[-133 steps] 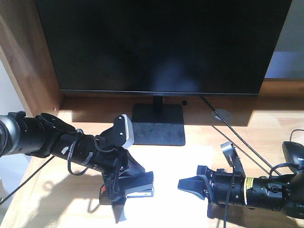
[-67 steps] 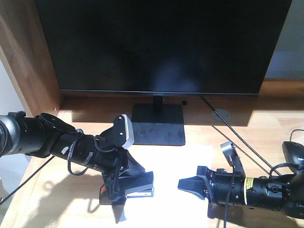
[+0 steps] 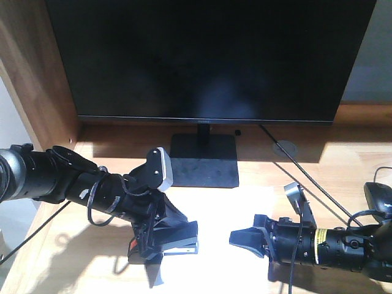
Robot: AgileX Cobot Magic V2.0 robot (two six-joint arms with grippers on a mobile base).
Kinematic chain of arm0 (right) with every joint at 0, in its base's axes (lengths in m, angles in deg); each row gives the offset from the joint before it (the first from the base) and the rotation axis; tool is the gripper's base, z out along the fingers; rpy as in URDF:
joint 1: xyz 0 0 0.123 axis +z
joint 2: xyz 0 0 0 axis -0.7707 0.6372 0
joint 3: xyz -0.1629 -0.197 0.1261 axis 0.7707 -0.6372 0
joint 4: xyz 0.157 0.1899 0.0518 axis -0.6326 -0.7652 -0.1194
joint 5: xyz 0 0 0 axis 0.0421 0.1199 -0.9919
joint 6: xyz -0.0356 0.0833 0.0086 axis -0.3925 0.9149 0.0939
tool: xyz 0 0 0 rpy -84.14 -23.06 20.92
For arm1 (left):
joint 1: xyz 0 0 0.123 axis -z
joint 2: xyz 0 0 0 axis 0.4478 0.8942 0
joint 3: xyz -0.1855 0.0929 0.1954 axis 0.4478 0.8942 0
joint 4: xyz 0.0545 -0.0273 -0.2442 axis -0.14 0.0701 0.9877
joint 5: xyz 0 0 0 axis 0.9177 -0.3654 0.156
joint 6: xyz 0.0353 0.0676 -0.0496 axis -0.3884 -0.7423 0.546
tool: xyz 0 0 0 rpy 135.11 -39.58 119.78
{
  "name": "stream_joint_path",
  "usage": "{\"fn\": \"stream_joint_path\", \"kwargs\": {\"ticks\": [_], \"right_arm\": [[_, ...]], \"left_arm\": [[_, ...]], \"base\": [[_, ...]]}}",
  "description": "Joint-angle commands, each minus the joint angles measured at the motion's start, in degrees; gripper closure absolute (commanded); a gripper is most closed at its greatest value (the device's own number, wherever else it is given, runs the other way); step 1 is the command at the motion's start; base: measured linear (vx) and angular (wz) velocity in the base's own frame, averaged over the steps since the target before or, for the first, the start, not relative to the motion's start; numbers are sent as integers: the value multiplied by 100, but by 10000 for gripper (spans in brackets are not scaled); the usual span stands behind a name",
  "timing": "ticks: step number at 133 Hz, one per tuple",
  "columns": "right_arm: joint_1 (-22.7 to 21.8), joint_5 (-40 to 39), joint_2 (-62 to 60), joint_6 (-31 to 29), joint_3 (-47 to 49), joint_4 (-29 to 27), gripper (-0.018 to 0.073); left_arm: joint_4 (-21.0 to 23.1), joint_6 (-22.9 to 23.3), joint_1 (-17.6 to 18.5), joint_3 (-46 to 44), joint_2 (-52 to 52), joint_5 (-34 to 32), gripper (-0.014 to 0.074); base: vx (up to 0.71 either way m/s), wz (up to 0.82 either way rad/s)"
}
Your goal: Grab stapler and paper to desk for stapling
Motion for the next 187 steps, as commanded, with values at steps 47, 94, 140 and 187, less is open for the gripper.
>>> {"fn": "stream_joint_path", "kwargs": {"ticks": [47, 94, 140, 187], "right_arm": [[-2, -620, -198, -84, 88, -50, 562], [-2, -618, -198, -84, 88, -50, 562], [-2, -657, -198, -84, 88, -56, 562], [-2, -701, -198, -84, 88, -62, 562]], "left_arm": [[298, 0, 23, -140, -232, 207, 603], [290, -26, 23, -140, -232, 361, 603], [256, -562, 23, -140, 235, 493, 603], [-13, -562, 23, -140, 860, 455, 603]], "base": [[0, 0], [0, 0], [0, 0], [0, 0]]}}
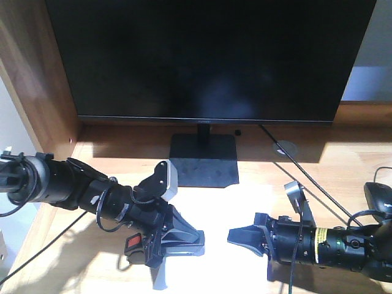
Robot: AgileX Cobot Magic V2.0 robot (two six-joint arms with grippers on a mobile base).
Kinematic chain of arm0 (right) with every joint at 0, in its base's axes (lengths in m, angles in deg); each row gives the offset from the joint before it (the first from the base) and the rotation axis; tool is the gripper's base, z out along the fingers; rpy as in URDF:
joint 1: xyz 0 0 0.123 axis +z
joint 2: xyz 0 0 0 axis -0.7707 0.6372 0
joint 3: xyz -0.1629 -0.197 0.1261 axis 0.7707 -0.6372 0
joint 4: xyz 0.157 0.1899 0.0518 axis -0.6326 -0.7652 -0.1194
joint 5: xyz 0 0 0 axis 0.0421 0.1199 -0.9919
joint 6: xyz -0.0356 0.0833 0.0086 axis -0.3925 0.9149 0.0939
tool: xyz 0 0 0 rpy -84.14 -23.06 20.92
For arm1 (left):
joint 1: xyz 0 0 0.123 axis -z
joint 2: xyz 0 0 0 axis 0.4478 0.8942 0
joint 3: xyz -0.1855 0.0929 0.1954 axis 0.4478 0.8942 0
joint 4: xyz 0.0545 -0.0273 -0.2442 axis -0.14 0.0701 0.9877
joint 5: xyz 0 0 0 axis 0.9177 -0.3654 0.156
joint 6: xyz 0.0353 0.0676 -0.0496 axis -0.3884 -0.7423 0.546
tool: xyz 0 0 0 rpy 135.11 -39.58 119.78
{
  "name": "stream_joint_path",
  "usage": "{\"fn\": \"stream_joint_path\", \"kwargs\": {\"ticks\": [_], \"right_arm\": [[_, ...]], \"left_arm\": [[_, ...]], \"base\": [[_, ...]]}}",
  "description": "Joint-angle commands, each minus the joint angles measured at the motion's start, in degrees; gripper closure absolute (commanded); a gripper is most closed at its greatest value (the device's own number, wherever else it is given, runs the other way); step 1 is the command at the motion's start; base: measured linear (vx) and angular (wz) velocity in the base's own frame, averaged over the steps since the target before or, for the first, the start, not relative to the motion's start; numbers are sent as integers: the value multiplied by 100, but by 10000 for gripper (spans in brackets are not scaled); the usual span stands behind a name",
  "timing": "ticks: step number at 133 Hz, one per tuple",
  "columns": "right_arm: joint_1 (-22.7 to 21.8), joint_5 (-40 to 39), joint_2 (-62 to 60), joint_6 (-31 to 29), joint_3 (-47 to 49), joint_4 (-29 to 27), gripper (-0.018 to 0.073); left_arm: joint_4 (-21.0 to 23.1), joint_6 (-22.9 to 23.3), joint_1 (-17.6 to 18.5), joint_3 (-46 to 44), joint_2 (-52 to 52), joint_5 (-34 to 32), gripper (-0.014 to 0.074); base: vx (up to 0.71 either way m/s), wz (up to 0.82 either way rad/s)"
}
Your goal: Grab stapler and paper to desk for stapling
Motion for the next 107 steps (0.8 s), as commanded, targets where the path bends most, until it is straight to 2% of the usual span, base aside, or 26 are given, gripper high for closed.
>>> {"fn": "stream_joint_path", "kwargs": {"ticks": [1, 50, 107], "right_arm": [[-2, -491, -198, -79, 88, -55, 562], [-2, -522, -198, -79, 88, -32, 562], [-2, -789, -198, -82, 88, -38, 562]], "left_arm": [[-466, 6, 23, -10, -13, -306, 603], [-425, 6, 23, -16, -126, -192, 603], [-419, 6, 23, -17, -1626, -392, 603]], "base": [[0, 0], [0, 0], [0, 0]]}}
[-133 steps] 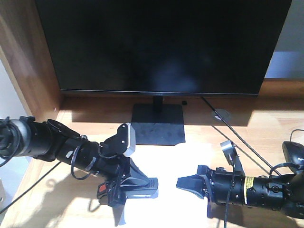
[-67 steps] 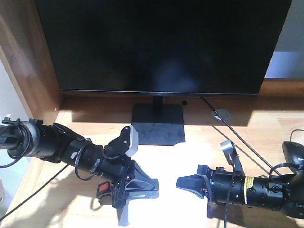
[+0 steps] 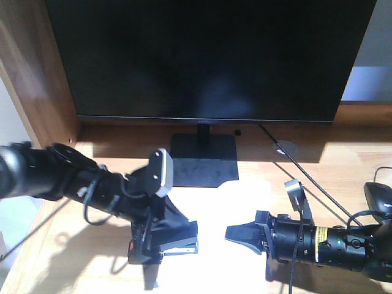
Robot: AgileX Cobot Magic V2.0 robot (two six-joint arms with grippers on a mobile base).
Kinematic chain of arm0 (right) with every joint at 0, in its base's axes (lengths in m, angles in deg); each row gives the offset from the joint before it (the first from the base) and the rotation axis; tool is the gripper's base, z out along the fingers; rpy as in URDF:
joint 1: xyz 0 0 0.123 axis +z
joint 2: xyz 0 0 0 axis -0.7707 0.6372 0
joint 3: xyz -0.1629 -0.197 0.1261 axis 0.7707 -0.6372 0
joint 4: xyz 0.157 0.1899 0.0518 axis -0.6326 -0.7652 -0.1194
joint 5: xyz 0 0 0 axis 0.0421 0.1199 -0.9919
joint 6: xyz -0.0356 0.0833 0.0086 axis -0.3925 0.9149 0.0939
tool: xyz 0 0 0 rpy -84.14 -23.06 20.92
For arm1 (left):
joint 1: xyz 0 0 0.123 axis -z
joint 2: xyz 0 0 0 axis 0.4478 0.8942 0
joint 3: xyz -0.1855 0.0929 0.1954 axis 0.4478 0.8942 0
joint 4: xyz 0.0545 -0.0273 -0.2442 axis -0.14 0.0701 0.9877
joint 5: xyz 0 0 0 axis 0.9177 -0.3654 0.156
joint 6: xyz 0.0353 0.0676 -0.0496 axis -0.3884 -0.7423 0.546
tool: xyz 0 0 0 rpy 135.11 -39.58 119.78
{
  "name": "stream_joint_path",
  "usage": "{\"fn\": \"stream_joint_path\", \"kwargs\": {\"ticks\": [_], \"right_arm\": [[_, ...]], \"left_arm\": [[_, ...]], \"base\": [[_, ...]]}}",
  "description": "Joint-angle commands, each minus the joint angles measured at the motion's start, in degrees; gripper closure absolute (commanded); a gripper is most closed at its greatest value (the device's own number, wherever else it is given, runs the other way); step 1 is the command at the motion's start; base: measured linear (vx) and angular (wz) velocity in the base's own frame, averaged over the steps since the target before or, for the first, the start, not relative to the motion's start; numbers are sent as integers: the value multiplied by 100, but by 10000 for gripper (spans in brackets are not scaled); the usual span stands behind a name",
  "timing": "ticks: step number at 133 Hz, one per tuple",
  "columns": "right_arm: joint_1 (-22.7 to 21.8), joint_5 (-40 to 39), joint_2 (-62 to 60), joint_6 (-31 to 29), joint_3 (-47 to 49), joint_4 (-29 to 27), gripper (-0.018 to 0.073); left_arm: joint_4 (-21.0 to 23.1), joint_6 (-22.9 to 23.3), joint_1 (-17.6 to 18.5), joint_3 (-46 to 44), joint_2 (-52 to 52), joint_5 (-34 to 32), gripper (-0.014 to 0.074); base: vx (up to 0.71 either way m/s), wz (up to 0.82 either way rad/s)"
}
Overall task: Grab stapler and paper to desk for stapling
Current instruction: 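Open both grippers, releasing the stapler and the paper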
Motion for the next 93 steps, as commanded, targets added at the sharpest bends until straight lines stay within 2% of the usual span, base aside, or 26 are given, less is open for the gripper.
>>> {"fn": "stream_joint_path", "kwargs": {"ticks": [1, 33, 57, 75, 93], "right_arm": [[-2, -493, -198, -82, 88, -38, 562], [-2, -498, -198, -82, 88, -57, 558], [-2, -494, -198, -82, 88, -57, 494], [-2, -487, -198, -82, 88, -63, 366], [-2, -387, -198, -82, 88, -114, 149]], "left_arm": [[196, 14, 17, -87, -593, 142, 603], [191, 23, 17, -82, -1044, -3, 603], [191, 58, 17, -82, -1058, -21, 603], [191, 327, 17, -82, -1058, -21, 603], [191, 453, 17, -82, -1058, -8, 603]], "base": [[0, 0], [0, 0], [0, 0], [0, 0], [0, 0]]}}
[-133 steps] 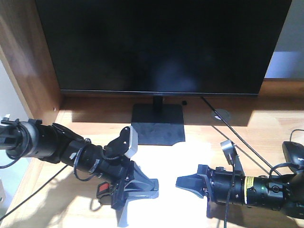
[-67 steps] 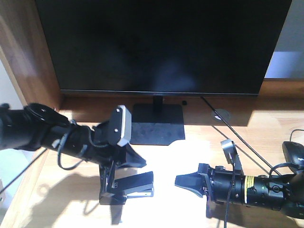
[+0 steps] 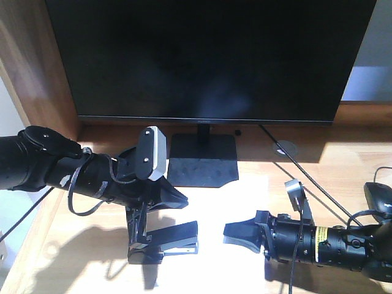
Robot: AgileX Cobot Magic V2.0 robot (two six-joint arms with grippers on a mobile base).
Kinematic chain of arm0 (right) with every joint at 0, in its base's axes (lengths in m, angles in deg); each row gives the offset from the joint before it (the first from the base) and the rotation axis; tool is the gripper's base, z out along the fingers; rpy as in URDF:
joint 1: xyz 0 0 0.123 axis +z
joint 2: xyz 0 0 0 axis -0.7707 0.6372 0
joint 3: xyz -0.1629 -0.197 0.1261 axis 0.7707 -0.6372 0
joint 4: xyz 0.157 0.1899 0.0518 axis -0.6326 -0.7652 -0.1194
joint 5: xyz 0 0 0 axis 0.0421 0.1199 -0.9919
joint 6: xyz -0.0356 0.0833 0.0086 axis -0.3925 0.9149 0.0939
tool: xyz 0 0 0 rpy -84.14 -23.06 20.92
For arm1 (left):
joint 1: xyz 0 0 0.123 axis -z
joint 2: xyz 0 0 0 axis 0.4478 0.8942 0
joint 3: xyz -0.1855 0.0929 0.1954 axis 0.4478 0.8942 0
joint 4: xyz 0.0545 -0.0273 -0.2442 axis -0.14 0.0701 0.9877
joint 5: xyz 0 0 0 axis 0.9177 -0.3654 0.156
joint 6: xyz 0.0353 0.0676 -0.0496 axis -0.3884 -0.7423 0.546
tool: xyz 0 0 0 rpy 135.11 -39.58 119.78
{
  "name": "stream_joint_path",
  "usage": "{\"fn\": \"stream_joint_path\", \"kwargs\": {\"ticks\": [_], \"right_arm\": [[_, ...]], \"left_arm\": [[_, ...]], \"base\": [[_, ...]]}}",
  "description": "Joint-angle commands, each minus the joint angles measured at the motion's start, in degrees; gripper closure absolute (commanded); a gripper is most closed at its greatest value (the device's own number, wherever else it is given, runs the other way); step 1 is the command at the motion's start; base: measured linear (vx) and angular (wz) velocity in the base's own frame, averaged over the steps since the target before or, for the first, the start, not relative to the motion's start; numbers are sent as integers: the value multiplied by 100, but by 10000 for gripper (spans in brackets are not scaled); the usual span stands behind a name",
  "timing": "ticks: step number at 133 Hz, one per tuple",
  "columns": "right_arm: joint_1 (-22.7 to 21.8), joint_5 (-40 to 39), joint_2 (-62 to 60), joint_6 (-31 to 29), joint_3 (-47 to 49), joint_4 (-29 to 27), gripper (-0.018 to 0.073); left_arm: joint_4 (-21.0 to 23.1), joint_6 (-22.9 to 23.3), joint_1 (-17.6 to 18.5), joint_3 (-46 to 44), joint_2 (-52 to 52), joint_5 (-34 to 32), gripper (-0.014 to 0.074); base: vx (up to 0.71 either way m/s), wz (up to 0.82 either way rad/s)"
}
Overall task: Grab stapler and paper to desk for stapling
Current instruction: 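Open both grippers, releasing the stapler and the paper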
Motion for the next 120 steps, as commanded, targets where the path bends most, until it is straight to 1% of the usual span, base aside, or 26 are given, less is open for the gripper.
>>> {"fn": "stream_joint_path", "kwargs": {"ticks": [1, 2, 11, 21, 29, 54, 72, 86, 87, 106, 112, 120], "right_arm": [[-2, -367, -198, -82, 88, -92, 127], [-2, -367, -198, -82, 88, -92, 127], [-2, -276, -198, -82, 88, -120, 23], [-2, -222, -198, -82, 88, -174, -55], [-2, -210, -198, -86, 88, -222, -77], [-2, -38, -203, -212, 93, -277, -50], [-2, 250, -313, -235, 93, -332, -27], [-2, 789, -548, -351, 93, -345, -27], [-2, 937, -593, -377, 93, -345, -27], [-2, 2020, -1133, -406, 93, -266, -27], [-2, 2378, -1292, -433, 93, -219, -27], [-2, 2832, -1588, -501, 93, -177, -27]], "left_arm": [[281, 169, 17, -98, -261, 130, 603], [281, 169, 17, -98, -261, 130, 603], [281, 188, 17, -98, -261, 151, 603], [281, 188, 17, -98, -261, 205, 603], [281, 188, 17, -98, -261, 258, 603], [281, 188, 17, -98, -261, 300, 603], [281, 188, 17, -98, -261, 344, 603], [281, 196, 17, -98, -261, 376, 603], [281, 196, 17, -98, -261, 376, 603], [281, 203, 17, -98, -261, 368, 603], [281, 263, 17, -98, -261, 343, 603], [281, 457, 17, -98, -261, 232, 603]], "base": [[0, 0], [0, 0], [0, 0], [0, 0], [0, 0], [0, 0], [0, 0], [0, 0], [0, 0], [0, 0], [0, 0], [0, 0]]}}
